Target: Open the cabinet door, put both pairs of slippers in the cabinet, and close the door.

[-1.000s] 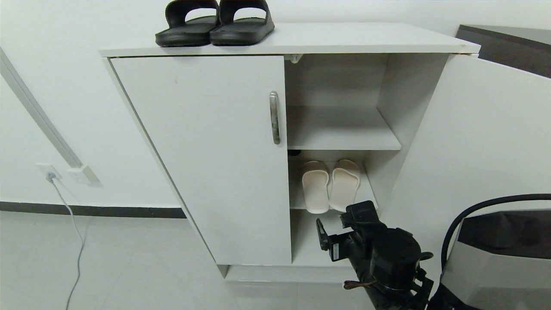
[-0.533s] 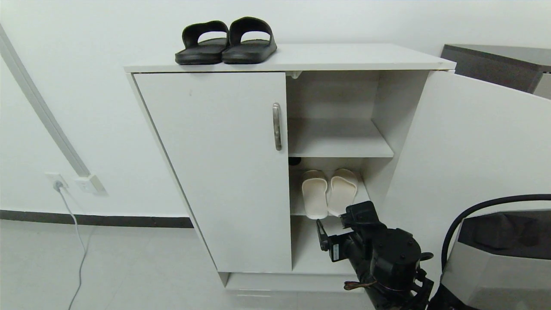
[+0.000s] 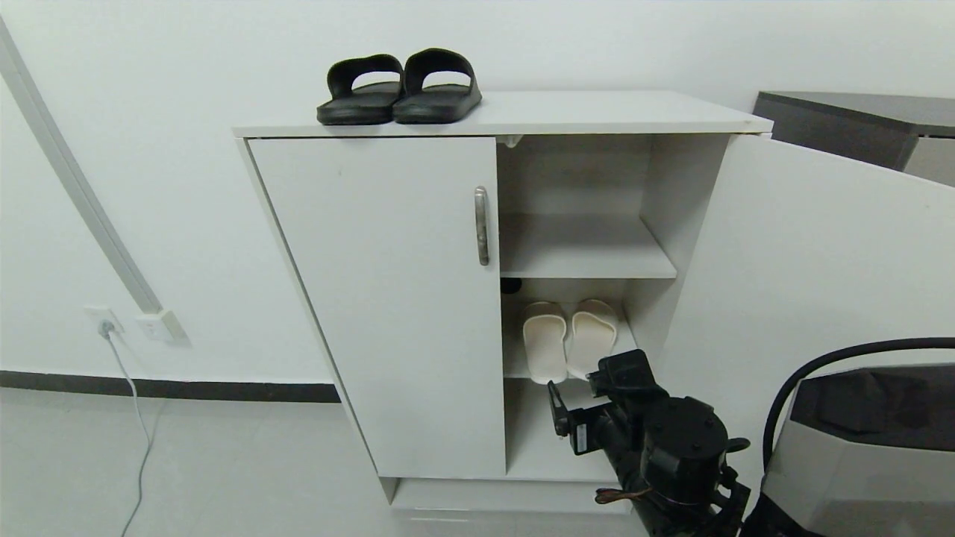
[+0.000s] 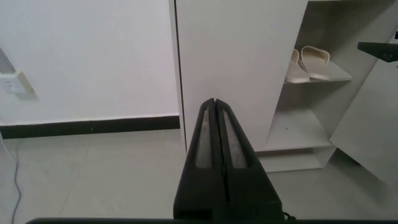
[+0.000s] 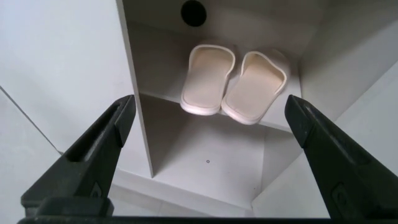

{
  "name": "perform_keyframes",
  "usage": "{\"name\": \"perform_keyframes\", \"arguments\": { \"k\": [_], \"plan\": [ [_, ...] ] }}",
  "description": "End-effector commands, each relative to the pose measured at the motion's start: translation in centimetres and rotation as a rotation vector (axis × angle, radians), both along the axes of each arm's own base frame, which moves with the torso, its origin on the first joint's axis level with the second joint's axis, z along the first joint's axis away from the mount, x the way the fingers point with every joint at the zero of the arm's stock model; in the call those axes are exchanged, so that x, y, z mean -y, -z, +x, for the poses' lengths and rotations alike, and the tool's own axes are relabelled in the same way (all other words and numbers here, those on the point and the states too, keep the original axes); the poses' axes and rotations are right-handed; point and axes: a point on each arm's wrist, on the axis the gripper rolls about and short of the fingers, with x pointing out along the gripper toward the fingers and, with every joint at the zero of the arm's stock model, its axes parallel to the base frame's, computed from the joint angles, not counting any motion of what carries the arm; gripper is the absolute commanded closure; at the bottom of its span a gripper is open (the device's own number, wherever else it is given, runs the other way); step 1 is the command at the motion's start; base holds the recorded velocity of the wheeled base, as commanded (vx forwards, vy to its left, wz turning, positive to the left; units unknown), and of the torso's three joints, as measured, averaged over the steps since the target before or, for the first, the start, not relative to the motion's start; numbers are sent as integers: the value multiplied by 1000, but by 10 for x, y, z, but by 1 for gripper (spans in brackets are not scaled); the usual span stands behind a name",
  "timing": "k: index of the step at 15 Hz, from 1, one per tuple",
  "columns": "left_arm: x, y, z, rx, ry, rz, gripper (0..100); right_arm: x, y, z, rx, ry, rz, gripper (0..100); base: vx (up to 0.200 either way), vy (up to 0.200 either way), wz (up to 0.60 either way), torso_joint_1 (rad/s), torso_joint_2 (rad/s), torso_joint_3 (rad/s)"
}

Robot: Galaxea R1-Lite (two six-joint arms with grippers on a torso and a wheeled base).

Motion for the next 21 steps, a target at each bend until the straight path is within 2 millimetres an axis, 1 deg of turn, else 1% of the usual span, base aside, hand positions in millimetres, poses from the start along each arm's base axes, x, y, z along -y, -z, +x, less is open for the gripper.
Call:
{"name": "perform_keyframes", "arguments": {
  "k": [1, 17, 20, 21],
  "plan": [
    [0, 0, 0, -3, 0, 0, 100, -1, 5, 1, -10, 0, -11, 0, 0, 0, 0, 0, 0, 0],
    [0, 0, 0, -1, 0, 0, 100, -2, 5, 0, -7, -3, -11, 0, 0, 200, 0, 3, 4, 2],
    [0, 0, 0, -3, 0, 0, 100, 3, 5, 5, -4, 18, -26, 0, 0, 200, 0, 1, 4, 5],
    [0, 0, 0, -1, 0, 0, 100, 5, 5, 8, -2, 30, -35, 0, 0, 0, 0, 0, 0, 0]
  ]
}}
